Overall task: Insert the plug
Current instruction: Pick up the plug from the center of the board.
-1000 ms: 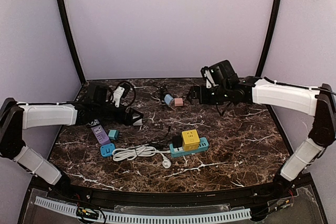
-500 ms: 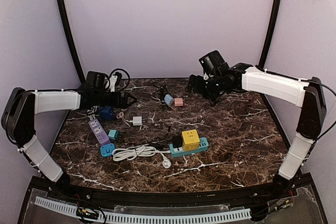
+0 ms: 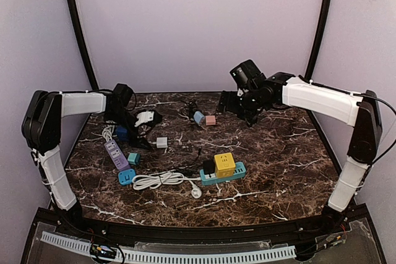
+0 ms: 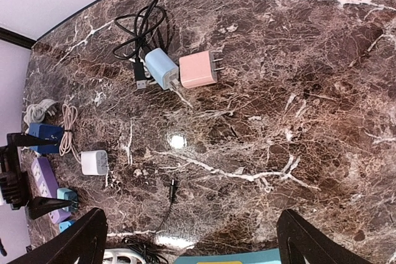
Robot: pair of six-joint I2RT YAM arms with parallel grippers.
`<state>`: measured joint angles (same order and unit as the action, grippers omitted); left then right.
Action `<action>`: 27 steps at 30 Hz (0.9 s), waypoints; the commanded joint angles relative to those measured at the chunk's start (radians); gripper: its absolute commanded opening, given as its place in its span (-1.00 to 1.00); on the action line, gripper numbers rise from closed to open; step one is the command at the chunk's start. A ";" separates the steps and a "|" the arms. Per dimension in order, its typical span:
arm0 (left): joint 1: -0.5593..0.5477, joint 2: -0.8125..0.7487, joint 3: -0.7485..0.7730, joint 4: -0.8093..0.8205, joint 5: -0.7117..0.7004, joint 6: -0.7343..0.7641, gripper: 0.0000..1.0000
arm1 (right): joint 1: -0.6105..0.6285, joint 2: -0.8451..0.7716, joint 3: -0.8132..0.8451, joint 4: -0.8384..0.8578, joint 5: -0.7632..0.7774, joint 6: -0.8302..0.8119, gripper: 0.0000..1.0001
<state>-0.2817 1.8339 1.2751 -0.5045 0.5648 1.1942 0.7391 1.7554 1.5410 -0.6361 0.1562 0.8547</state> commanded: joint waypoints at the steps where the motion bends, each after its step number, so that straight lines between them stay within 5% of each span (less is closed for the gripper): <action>1: -0.018 0.080 0.080 -0.023 0.015 0.007 0.95 | 0.017 0.021 0.027 -0.033 -0.001 -0.011 0.90; 9: -0.055 0.205 0.198 -0.084 -0.017 -0.015 0.68 | 0.020 0.017 0.004 -0.038 -0.006 -0.017 0.90; 17: -0.094 0.225 0.142 -0.090 -0.054 0.018 0.45 | 0.019 0.020 -0.012 -0.045 -0.006 -0.043 0.91; 19: -0.107 0.231 0.128 -0.063 -0.064 0.009 0.28 | 0.020 0.027 0.000 -0.057 -0.004 -0.048 0.90; 25: -0.113 0.224 0.149 -0.041 -0.058 -0.017 -0.80 | 0.020 0.001 0.007 -0.068 0.021 -0.048 0.91; 27: -0.112 0.209 0.167 -0.031 -0.062 -0.043 -0.96 | 0.019 -0.009 0.010 -0.067 0.041 -0.058 0.91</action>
<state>-0.3916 2.0651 1.4220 -0.5316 0.5121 1.1866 0.7490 1.7657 1.5368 -0.6922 0.1570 0.8188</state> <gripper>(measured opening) 0.280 0.954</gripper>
